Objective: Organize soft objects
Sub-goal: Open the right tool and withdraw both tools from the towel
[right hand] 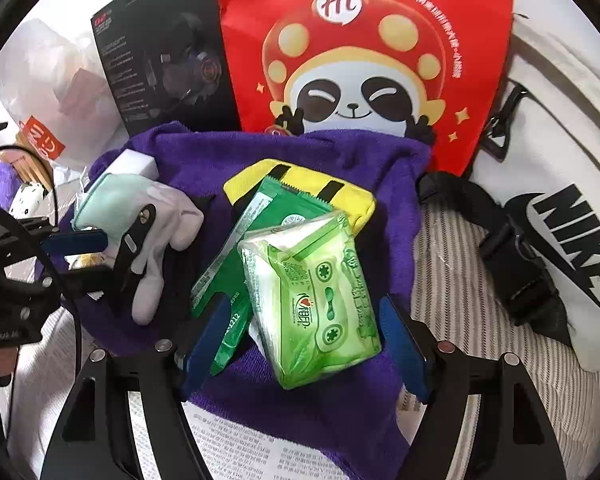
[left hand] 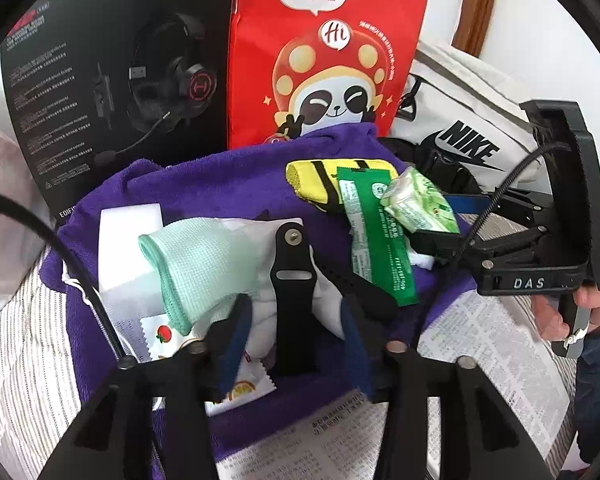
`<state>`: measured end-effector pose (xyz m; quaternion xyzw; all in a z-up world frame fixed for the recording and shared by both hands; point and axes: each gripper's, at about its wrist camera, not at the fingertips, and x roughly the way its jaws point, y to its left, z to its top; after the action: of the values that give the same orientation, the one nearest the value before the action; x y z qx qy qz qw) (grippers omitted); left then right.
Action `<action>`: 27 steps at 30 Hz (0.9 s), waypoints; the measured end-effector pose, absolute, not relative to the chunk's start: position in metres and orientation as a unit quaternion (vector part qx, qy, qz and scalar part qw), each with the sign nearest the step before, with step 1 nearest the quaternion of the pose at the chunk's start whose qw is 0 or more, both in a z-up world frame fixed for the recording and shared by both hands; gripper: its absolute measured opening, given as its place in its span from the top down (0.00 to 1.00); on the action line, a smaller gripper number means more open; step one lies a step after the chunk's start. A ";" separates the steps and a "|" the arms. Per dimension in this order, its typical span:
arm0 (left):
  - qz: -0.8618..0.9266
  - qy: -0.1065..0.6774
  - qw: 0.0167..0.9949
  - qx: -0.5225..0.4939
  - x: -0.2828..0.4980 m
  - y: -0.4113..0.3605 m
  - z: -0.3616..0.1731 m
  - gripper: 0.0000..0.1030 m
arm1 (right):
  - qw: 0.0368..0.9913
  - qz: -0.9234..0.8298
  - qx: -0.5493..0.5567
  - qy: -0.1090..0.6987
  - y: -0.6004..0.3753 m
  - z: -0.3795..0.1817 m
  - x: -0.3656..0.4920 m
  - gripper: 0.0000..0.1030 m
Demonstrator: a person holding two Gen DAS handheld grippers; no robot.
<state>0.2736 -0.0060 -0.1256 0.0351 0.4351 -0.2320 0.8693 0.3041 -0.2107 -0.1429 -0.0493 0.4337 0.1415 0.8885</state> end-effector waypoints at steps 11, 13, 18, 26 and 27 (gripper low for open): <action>-0.211 0.414 0.885 0.030 0.220 0.008 -0.082 0.19 | 0.898 0.120 -0.053 0.420 -0.199 -0.095 0.242 0.12; -0.205 0.413 0.887 0.027 0.209 0.013 -0.075 0.18 | 0.902 0.118 -0.050 0.413 -0.194 -0.082 0.222 0.06; -0.166 0.405 0.899 0.022 0.179 0.024 -0.060 0.08 | 0.907 0.117 -0.021 0.404 -0.189 -0.059 0.182 0.00; -0.108 0.420 0.901 -0.008 0.143 0.040 -0.051 0.04 | 0.911 0.093 -0.013 0.402 -0.187 -0.045 0.139 0.00; -0.098 0.423 0.901 -0.008 0.139 0.041 -0.051 0.04 | 0.911 0.089 -0.013 0.403 -0.187 -0.044 0.135 0.00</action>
<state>0.1388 0.0407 -0.0513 -0.0082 0.4230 -0.0977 0.9008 0.1346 -0.1868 -0.0440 -0.0133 0.4032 0.0893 0.9107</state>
